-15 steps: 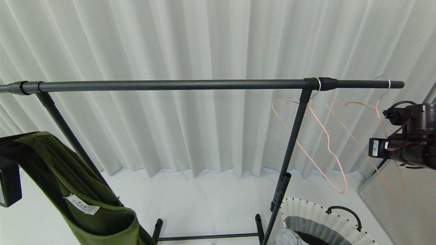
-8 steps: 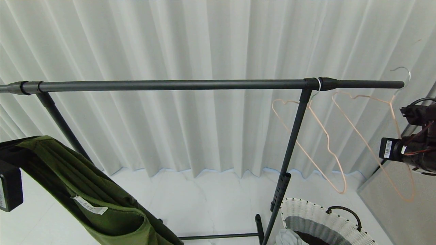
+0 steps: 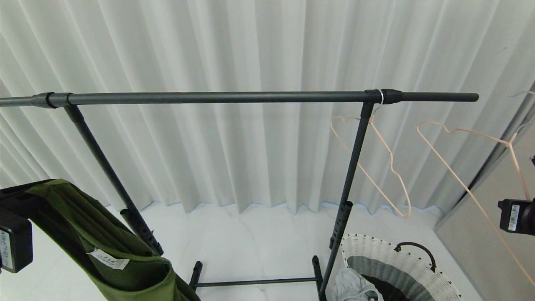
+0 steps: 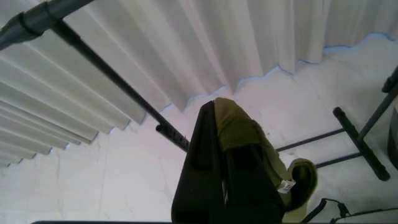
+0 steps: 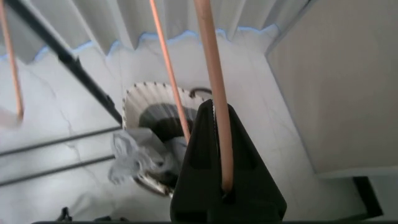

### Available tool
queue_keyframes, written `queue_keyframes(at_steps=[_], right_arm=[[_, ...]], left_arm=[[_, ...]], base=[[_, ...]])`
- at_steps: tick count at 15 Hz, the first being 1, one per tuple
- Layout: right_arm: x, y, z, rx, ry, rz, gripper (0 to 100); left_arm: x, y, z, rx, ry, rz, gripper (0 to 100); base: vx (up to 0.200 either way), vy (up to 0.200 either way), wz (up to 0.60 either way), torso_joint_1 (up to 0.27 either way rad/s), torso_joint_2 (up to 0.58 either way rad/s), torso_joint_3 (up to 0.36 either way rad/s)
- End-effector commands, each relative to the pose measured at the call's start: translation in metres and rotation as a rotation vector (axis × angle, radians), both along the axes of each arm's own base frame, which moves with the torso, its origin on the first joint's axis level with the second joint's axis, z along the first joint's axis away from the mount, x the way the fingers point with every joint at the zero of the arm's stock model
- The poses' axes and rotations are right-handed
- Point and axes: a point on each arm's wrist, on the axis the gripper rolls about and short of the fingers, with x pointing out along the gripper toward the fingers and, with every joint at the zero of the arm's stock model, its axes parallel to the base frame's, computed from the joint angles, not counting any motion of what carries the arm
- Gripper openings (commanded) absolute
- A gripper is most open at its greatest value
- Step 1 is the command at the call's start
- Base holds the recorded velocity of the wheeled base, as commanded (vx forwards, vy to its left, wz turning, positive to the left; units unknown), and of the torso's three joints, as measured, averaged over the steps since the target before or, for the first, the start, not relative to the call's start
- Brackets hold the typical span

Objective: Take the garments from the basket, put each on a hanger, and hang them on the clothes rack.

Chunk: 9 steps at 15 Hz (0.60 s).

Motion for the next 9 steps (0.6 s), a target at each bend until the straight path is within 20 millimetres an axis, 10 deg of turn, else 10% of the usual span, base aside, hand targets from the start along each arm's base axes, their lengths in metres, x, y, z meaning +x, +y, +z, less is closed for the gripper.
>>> queue_keyframes(at_steps=[1, 9], right_arm=[[-0.017, -0.001, 0.003, -0.011, -0.033, 0.005, 0], [-0.033, -0.002, 0.011, -0.044, -0.054, 0.019, 0]], left_arm=[[0.0, 0.0, 0.0, 0.0, 0.0, 0.0, 0], [0.002, -0.001, -0.006, 0.008, 0.023, 0.001, 0]], base=[[-0.2, 0.0, 0.0, -0.002, 0.0, 0.007], [-0.2, 0.0, 0.0, 0.001, 0.0, 0.002]])
